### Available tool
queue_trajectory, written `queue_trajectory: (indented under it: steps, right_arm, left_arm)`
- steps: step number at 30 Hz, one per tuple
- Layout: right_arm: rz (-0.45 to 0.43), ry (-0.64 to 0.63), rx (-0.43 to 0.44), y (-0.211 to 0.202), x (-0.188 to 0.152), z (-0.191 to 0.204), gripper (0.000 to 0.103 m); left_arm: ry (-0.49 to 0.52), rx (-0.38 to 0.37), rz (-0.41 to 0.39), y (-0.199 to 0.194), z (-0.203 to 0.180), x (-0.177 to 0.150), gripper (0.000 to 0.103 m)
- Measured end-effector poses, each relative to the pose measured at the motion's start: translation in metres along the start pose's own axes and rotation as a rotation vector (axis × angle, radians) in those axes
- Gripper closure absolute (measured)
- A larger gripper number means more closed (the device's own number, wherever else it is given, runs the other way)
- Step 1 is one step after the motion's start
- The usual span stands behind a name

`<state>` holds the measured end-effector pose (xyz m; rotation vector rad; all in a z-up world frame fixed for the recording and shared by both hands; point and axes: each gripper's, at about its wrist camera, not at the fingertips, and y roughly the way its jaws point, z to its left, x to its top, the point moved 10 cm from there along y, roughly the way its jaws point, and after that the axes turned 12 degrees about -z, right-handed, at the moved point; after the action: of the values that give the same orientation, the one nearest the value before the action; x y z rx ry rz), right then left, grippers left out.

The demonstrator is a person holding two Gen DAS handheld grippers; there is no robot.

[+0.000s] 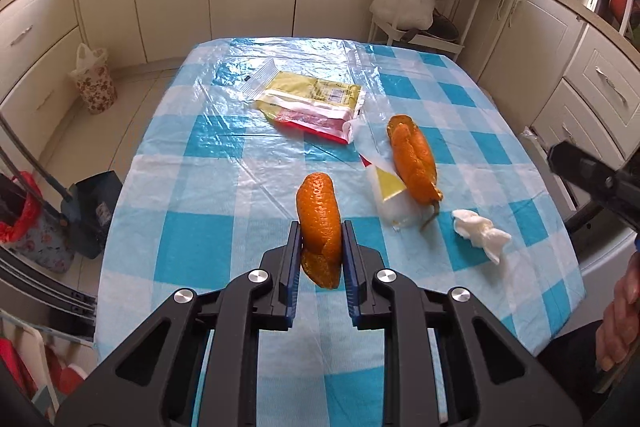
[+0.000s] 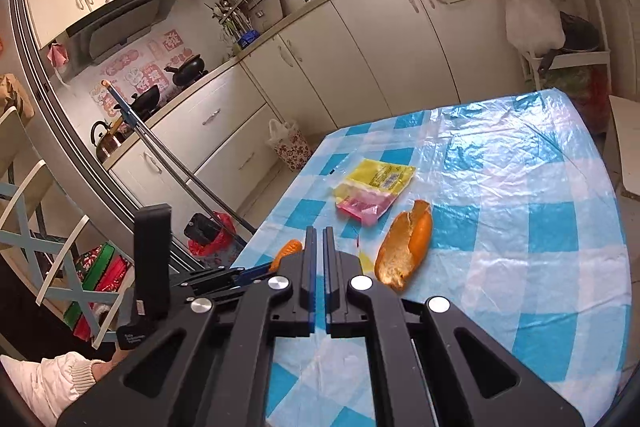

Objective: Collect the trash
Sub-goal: 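Carry the tissue and peel over the yellow bin and open both grippers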

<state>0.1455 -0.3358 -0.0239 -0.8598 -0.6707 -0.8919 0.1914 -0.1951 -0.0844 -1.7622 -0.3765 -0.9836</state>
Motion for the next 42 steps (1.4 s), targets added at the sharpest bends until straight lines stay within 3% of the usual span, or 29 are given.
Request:
queue_trajectory:
  steps: [3,5,6,7,11,14,17,18,30,42]
  right_arm:
    - [0.069,-0.057,-0.130,-0.004,-0.023,-0.019,0.099]
    - [0.129,-0.115,-0.226,0.003,-0.035,-0.035,0.076]
    - [0.133,-0.118,-0.252,0.007,-0.038,-0.043,0.046]
    - [0.136,-0.115,-0.265,0.010,-0.040,-0.048,0.043]
    - [0.216,-0.153,-0.308,0.028,-0.058,-0.063,0.045]
    - [0.260,-0.222,-0.322,0.036,-0.069,-0.064,0.074]
    - [0.231,-0.237,-0.295,0.024,-0.067,-0.052,0.095]
    - [0.215,-0.241,-0.286,0.018,-0.064,-0.047,0.097]
    - [0.081,-0.187,-0.133,-0.035,-0.068,0.009,0.098]
    - [0.125,-0.159,-0.023,-0.063,-0.125,0.060,0.098]
  left_arm:
    - [-0.008,-0.010,-0.004,-0.016,0.000,-0.007,0.085]
    - [-0.011,-0.015,-0.003,-0.022,-0.002,-0.012,0.085]
    - [-0.012,-0.018,-0.002,-0.025,-0.003,-0.015,0.085]
    - [-0.014,-0.021,-0.002,-0.028,-0.004,-0.017,0.085]
    - [-0.018,-0.034,-0.004,-0.039,-0.011,-0.025,0.085]
    - [-0.013,-0.038,-0.007,-0.048,-0.015,-0.030,0.085]
    - [-0.011,-0.040,-0.018,-0.059,-0.018,-0.032,0.085]
    - [-0.010,-0.040,-0.022,-0.063,-0.018,-0.033,0.085]
    - [-0.012,-0.041,-0.038,-0.096,-0.017,-0.048,0.085]
    - [0.027,-0.039,-0.063,-0.130,-0.027,-0.070,0.085]
